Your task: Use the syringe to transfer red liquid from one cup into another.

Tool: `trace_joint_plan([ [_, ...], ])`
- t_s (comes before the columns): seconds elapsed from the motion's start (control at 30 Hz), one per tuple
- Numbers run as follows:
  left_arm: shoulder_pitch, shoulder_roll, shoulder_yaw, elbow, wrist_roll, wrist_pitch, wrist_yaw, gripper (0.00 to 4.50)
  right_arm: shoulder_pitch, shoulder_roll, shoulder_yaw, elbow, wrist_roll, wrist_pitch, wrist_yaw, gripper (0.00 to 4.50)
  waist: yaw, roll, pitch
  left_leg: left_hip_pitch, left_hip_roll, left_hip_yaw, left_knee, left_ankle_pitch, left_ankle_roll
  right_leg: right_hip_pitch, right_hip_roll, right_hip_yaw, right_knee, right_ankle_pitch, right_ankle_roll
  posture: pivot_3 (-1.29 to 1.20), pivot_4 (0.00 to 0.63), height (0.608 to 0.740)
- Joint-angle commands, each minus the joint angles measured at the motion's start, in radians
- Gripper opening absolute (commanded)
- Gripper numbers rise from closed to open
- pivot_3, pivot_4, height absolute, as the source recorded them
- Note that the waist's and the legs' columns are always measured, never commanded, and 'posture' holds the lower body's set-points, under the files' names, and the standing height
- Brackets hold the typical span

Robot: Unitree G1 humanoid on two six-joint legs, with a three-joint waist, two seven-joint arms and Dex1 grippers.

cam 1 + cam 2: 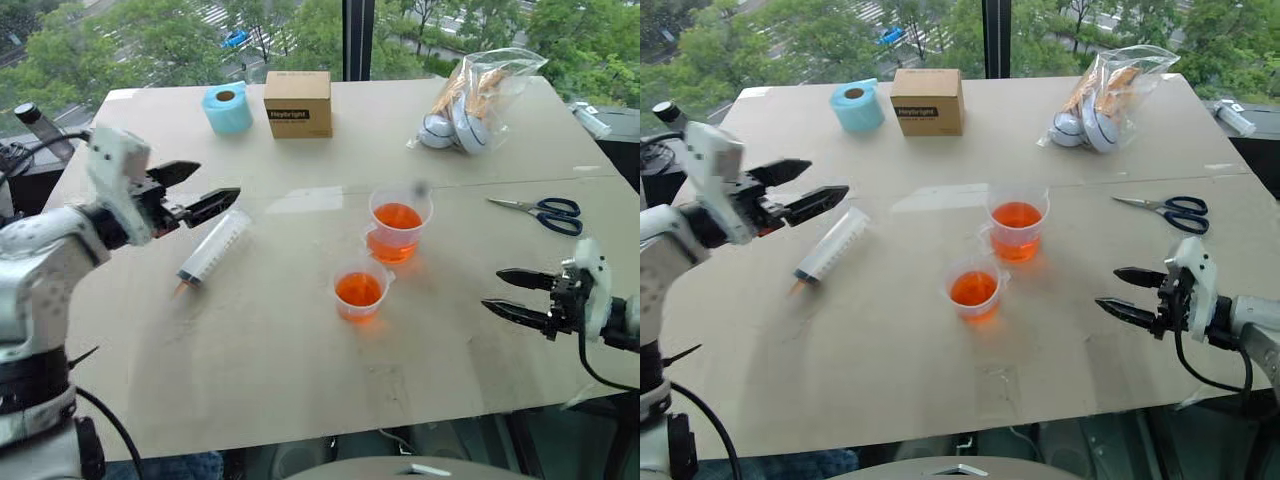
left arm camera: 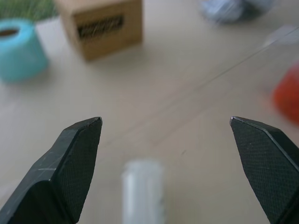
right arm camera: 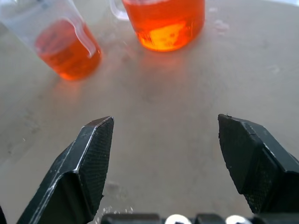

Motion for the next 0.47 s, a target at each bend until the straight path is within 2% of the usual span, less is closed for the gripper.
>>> trace_joint_plan([
  [0.03,0.216,-0.029,0.056,-0.168,-0.015,-0.020,-0.036,4.50,0.040,0.044,-0.030,0.018,-0.057,-0.135,0.024,4.45,-0.009,0.005,-0.002,0.001,0.000,0.000,0.000,0.000,0.000,0.001,0.000,0.000,0.000,0.000,0.000,0.00,0.150,0.740],
  [0.13,0.374,-0.065,-0.015,-0.228,0.141,-0.135,0.029,4.50,0.077,0.108,-0.020,0.099,-0.169,-0.359,0.046,4.45,-0.010,0.004,-0.002,0.006,0.000,0.001,-0.003,0.000,0.000,0.003,0.000,0.001,0.001,0.000,0.000,0.00,0.150,0.740],
  [0.2,0.459,-0.125,-0.075,-0.263,0.194,-0.225,0.037,4.50,0.105,0.159,-0.022,0.163,-0.204,-0.462,0.053,4.45,-0.003,0.004,-0.002,0.009,0.000,0.001,-0.004,0.000,0.000,0.006,0.001,0.000,0.002,0.000,-0.001,0.00,0.150,0.740],
  [0.27,0.548,-0.172,-0.135,-0.274,0.264,-0.304,0.048,4.50,0.134,0.189,-0.017,0.170,-0.190,-0.478,0.069,4.45,0.002,0.004,-0.002,0.017,0.000,0.001,-0.004,-0.002,0.003,0.013,-0.001,0.001,0.001,0.000,-0.001,0.00,0.150,0.740],
  [0.33,0.615,-0.202,-0.170,-0.260,0.313,-0.375,0.041,4.50,0.154,0.205,-0.008,0.149,-0.174,-0.476,0.083,4.45,0.002,0.004,-0.002,0.017,0.000,0.002,-0.004,-0.003,0.004,0.014,-0.002,0.002,0.000,0.000,-0.002,0.00,0.150,0.740],
  [0.47,0.672,-0.258,-0.203,-0.257,0.320,-0.443,0.036,4.50,0.164,0.227,0.006,0.149,-0.187,-0.493,0.082,4.45,0.003,0.005,-0.003,0.017,0.000,0.001,-0.007,-0.003,0.004,0.012,-0.002,0.002,0.000,-0.001,-0.003,0.00,0.150,0.740],
])
